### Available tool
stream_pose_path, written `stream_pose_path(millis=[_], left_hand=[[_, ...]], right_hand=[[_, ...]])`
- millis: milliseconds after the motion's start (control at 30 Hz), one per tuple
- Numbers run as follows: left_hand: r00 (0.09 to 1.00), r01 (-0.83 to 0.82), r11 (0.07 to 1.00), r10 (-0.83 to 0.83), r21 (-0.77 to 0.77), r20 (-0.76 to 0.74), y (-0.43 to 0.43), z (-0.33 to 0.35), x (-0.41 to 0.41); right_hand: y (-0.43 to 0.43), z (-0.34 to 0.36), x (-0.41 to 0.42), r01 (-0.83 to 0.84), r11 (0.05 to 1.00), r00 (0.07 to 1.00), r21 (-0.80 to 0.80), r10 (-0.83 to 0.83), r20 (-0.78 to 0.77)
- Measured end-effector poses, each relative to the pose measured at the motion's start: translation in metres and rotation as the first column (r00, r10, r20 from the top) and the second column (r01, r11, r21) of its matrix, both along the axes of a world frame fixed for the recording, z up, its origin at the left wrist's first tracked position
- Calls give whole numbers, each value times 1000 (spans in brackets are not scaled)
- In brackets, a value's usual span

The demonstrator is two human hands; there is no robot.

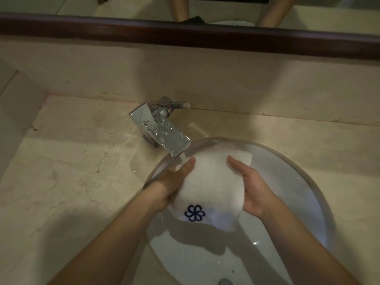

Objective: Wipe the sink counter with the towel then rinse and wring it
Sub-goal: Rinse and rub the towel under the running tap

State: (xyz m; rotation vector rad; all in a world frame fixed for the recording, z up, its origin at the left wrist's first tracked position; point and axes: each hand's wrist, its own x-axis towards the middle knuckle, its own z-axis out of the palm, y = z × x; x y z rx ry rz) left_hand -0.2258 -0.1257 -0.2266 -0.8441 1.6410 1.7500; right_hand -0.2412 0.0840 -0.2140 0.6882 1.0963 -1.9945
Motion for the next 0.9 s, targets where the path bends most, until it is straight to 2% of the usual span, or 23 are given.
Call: stream_pose_path(millis=[133, 333, 400, 467, 600, 667, 733, 800, 900], left_hand=[[965, -200, 980, 194, -14, -176, 2, 1, -3], [925, -327, 945, 318, -6, -208, 12, -9, 2], [913, -323, 944, 295, -59, -281, 18, -12, 4], [912, -282, 933, 187, -225, -365, 21, -15, 5], [876, -261, 838, -2, -478, -482, 21, -15, 13], [865, -224, 801, -100, -556, -492, 21, -16, 16], [862, -238, 796, -90, -556, -498, 24, -17, 17], [876, -281, 816, 3, -506, -482, 25, -25, 18], [875, -337, 838, 111, -428, -472, 25, -35, 20]], right_hand=[[-10, -2, 1, -25, 989, 997, 148, 36, -73], [-27, -26, 16, 90, 924, 980, 372, -16, -196], [-37, -26, 21, 119, 910, 975, 398, -31, -222], [-49, -20, 26, 125, 900, 970, 418, -23, -241], [-62, -13, 33, 135, 900, 960, 414, -15, -280], [-67, -9, 32, 140, 893, 954, 427, -7, -300], [-73, -6, 28, 153, 879, 945, 452, 5, -328], [-81, -9, 20, 184, 856, 932, 482, 3, -362], [-90, -21, 10, 114, 823, 948, 556, 77, -308]])
